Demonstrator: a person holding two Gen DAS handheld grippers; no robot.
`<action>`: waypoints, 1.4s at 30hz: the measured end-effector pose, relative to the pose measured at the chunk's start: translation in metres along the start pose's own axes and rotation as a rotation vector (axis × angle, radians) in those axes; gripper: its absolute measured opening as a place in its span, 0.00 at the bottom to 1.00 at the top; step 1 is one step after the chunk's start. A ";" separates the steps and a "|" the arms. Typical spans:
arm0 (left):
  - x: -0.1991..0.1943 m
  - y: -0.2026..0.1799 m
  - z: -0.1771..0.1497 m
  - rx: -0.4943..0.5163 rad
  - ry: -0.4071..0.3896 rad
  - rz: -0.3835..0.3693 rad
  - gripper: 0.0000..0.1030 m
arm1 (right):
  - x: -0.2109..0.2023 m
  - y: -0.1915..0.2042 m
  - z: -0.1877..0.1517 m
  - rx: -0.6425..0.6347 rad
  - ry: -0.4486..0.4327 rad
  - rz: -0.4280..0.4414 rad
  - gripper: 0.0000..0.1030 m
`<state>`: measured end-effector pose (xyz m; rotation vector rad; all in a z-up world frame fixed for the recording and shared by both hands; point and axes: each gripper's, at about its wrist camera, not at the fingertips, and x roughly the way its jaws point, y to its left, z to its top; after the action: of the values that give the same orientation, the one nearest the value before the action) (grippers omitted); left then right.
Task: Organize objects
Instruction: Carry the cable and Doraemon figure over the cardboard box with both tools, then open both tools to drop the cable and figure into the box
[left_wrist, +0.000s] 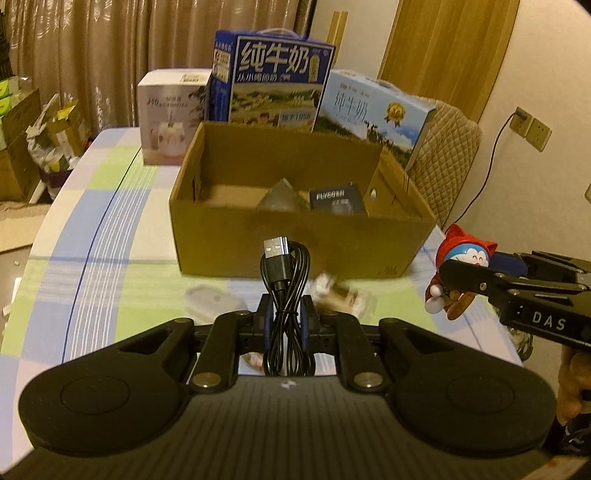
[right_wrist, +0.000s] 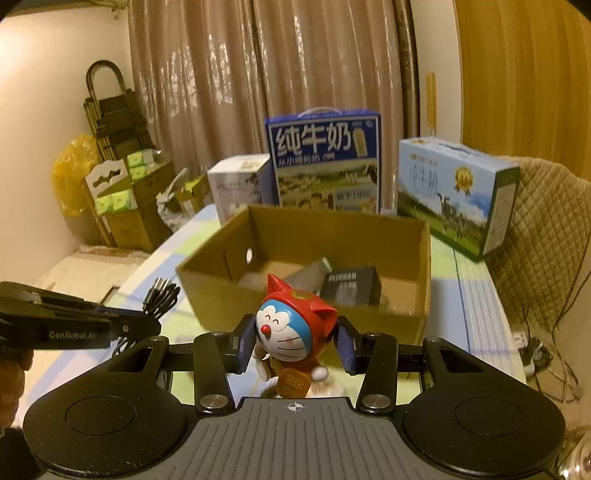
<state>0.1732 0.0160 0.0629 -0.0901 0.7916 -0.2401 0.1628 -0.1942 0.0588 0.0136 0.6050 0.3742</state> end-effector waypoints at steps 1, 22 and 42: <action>0.002 0.000 0.006 0.003 -0.004 -0.001 0.11 | 0.004 -0.002 0.008 0.001 -0.003 0.002 0.41; 0.061 0.020 0.104 0.069 -0.009 0.005 0.11 | 0.081 -0.024 0.075 -0.014 0.022 0.014 0.41; 0.122 0.044 0.134 0.057 0.000 0.043 0.24 | 0.123 -0.036 0.076 0.031 0.062 0.016 0.41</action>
<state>0.3586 0.0269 0.0648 -0.0193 0.7858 -0.2221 0.3109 -0.1781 0.0489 0.0369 0.6728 0.3817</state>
